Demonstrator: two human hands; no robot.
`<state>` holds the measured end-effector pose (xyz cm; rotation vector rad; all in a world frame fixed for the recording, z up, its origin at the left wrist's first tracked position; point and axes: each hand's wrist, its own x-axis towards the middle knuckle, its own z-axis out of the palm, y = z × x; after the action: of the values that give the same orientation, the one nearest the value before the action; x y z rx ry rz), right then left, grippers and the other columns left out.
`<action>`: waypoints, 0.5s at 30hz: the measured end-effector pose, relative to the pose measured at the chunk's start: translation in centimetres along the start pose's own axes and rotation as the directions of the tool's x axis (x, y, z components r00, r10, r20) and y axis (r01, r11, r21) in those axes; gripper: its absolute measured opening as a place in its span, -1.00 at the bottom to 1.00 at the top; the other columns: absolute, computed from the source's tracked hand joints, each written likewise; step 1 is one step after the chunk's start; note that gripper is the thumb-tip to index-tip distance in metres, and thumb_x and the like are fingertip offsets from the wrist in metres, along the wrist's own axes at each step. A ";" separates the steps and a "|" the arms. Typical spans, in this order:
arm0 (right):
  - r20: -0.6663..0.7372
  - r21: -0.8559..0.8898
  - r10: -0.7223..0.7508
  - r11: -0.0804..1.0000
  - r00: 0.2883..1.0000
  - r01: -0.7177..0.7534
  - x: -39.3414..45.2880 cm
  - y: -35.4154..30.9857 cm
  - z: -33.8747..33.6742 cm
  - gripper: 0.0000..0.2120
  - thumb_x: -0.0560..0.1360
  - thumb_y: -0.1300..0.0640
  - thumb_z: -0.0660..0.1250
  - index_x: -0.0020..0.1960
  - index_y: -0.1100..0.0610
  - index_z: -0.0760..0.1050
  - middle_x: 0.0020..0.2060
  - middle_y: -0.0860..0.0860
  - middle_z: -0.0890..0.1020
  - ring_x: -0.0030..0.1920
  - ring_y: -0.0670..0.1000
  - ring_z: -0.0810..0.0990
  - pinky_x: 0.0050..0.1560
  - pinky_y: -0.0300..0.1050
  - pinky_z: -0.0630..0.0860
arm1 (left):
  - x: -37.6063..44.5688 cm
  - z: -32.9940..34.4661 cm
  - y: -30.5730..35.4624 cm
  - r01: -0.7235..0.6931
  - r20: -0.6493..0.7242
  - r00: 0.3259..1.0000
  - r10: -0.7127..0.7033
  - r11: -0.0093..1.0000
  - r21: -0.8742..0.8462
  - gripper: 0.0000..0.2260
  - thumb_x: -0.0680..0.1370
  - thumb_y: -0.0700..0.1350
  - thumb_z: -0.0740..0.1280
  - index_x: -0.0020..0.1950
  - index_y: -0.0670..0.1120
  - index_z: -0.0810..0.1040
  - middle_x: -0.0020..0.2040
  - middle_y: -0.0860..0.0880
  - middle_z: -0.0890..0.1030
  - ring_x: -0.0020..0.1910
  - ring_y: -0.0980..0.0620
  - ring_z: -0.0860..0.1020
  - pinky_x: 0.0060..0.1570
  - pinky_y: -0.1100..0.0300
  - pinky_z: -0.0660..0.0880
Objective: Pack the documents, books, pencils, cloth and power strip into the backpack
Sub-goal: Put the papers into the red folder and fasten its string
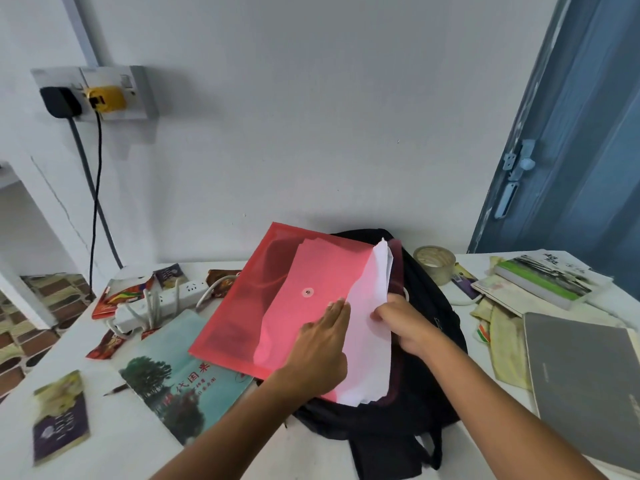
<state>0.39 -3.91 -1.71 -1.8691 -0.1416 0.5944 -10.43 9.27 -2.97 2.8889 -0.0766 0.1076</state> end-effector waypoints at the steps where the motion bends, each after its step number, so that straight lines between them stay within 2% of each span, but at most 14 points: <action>1: -0.001 0.034 0.011 0.999 1.000 -0.011 0.1 0.0 0.3 -0.71 0.47 0.42 0.10 -0.01 0.18 0.54 0.00 0.19 0.63 0.05 0.17 0.59 0.14 0.05 0.52 | 0.0 -0.1 0.2 -0.017 -0.008 1.000 0.017 1.000 0.003 -0.30 0.48 -0.32 0.13 0.57 -0.16 -0.10 0.59 -0.07 -0.10 0.56 -0.04 0.00 0.40 0.03 0.23; 5: -0.031 0.113 0.029 0.993 0.999 -0.026 0.3 -0.2 1.5 -0.72 0.45 0.43 0.12 -0.02 0.22 0.55 -0.02 0.23 0.64 0.00 0.20 0.62 0.04 0.01 0.55 | -0.2 -0.6 0.6 -0.041 -0.039 0.998 0.039 0.998 -0.038 -0.31 0.46 -0.33 0.13 0.56 -0.17 -0.05 0.59 -0.09 -0.04 0.55 -0.05 0.06 0.34 0.04 0.30; 9: 0.180 0.311 0.007 0.948 0.984 -0.064 0.3 -0.4 2.4 -0.77 0.52 0.36 0.16 -0.06 0.20 0.58 -0.21 0.13 0.66 -0.18 0.10 0.64 -0.11 -0.03 0.56 | -0.4 -1.1 1.2 -0.068 -0.092 0.994 0.058 0.993 -0.101 -0.30 0.39 -0.29 0.09 0.55 -0.20 0.05 0.57 -0.13 0.08 0.48 -0.12 0.23 0.22 0.00 0.41; 12: 0.206 0.161 -0.005 0.987 0.979 -0.029 0.4 -0.7 2.8 -0.78 0.56 0.21 0.16 -0.14 0.07 0.56 -0.29 0.01 0.64 -0.23 0.02 0.58 -0.14 -0.09 0.50 | -0.7 -1.3 1.7 -0.078 -0.105 0.992 0.064 0.987 -0.138 -0.29 0.37 -0.26 0.07 0.56 -0.19 0.06 0.57 -0.12 0.10 0.41 -0.17 0.32 0.17 0.00 0.42; 15: 0.177 -0.193 -0.108 0.971 0.978 0.142 0.3 -1.4 2.8 -0.78 0.57 0.20 0.13 -0.06 0.12 0.56 -0.12 0.07 0.64 -0.13 0.02 0.54 0.01 -0.03 0.52 | -0.8 -1.3 2.1 -0.067 -0.102 0.993 0.052 0.987 -0.147 -0.26 0.34 -0.24 0.05 0.56 -0.18 0.04 0.57 -0.11 0.08 0.36 -0.20 0.38 0.15 0.01 0.43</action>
<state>-0.39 -0.92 -1.21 -1.9899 -0.4418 0.6668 -11.49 7.59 -1.23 2.7262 -0.1468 0.2439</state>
